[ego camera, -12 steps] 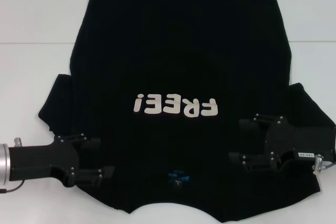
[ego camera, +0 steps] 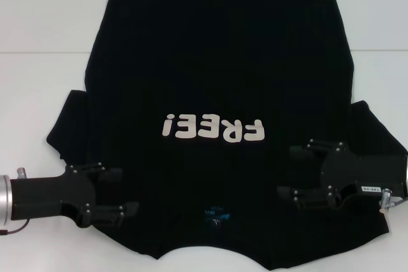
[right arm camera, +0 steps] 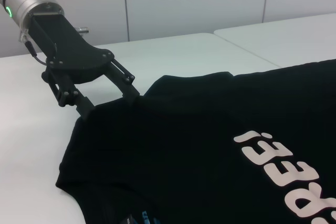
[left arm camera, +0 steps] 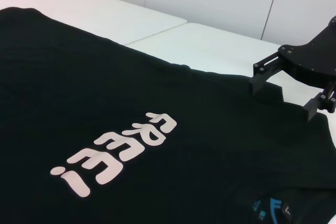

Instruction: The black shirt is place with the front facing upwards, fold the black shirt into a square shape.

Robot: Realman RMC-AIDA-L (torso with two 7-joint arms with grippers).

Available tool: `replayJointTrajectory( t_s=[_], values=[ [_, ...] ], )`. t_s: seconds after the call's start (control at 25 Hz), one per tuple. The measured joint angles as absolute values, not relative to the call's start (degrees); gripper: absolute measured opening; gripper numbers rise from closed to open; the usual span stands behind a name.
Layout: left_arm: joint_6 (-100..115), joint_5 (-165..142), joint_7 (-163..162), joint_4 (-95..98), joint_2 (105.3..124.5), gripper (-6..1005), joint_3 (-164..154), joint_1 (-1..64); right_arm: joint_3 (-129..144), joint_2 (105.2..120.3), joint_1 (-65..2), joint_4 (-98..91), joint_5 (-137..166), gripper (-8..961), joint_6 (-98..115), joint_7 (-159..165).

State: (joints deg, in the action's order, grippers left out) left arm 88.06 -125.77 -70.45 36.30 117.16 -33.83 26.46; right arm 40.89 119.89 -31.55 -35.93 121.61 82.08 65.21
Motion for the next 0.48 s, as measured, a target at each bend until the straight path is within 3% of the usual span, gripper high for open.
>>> replayJointTrajectory(
  t_s=[0.48],
  values=[
    [87.99,-125.67,-75.08,36.25,117.32,833,-30.33,26.59,40.78,119.89,-31.38,-35.86,121.55,915,81.66,65.22]
  ],
)
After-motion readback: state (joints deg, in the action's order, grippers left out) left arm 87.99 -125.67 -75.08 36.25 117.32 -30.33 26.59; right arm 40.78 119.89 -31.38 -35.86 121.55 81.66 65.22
